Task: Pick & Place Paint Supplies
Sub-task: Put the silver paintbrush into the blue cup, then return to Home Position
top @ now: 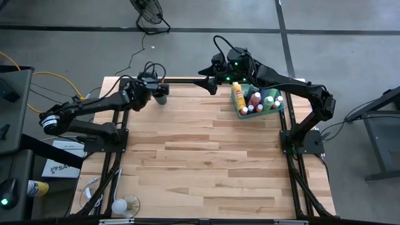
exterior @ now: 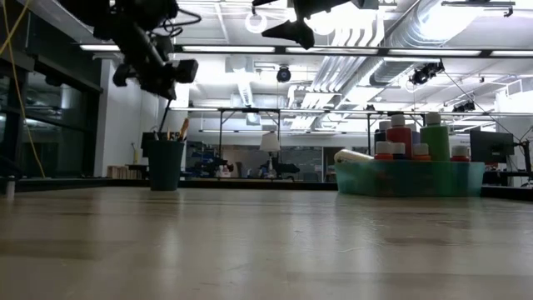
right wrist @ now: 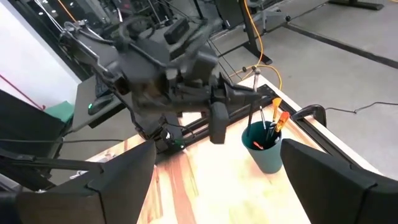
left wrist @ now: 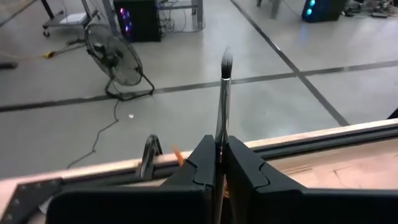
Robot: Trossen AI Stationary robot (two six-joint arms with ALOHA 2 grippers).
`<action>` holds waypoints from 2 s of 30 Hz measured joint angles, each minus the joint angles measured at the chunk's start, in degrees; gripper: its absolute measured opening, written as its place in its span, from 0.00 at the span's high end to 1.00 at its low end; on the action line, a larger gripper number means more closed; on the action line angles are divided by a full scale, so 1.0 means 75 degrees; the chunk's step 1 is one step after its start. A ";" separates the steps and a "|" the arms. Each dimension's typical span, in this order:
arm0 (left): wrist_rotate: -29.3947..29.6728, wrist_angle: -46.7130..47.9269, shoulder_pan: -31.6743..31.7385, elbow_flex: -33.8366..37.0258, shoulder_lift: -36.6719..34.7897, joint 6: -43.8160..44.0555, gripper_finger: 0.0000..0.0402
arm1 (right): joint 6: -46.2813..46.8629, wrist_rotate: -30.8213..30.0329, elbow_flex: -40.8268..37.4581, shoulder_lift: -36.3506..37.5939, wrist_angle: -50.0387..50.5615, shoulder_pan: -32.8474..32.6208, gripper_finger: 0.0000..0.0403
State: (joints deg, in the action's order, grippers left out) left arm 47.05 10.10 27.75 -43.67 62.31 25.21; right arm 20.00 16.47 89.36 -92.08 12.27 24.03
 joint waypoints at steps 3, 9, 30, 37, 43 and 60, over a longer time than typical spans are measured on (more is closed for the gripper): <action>0.0011 -0.0065 0.0008 0.0279 0.0086 0.0337 0.98 | -0.0046 0.0003 0.0000 -0.0001 0.0000 0.0000 0.16; 0.0057 -0.0412 0.0067 0.0550 0.0360 0.0511 0.88 | -0.0051 0.0003 0.0000 -0.0004 0.0003 -0.0003 0.16; -0.2811 0.0070 0.0044 -0.0064 -0.1024 -0.0726 0.34 | -0.1072 -0.1377 0.0000 0.0948 0.2375 -0.0030 0.16; -0.4518 0.0481 0.0044 -0.0074 -0.2269 -0.1069 0.34 | -0.1671 -0.1564 -0.0147 0.1573 0.3199 -0.0662 0.16; -0.5609 0.1102 0.0044 -0.0075 -0.3361 -0.1338 0.34 | -0.0530 -0.1342 -0.1939 0.2274 0.1088 -0.1542 0.16; -0.6998 0.2524 0.0047 0.0870 -0.6117 -0.1690 0.34 | 0.5604 -0.6245 -0.7316 0.4166 -0.2785 -0.3663 0.16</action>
State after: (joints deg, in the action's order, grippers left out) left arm -5.43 29.03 28.10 -37.15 16.43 12.53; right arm 62.03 -30.37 34.49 -60.84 -8.61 -3.44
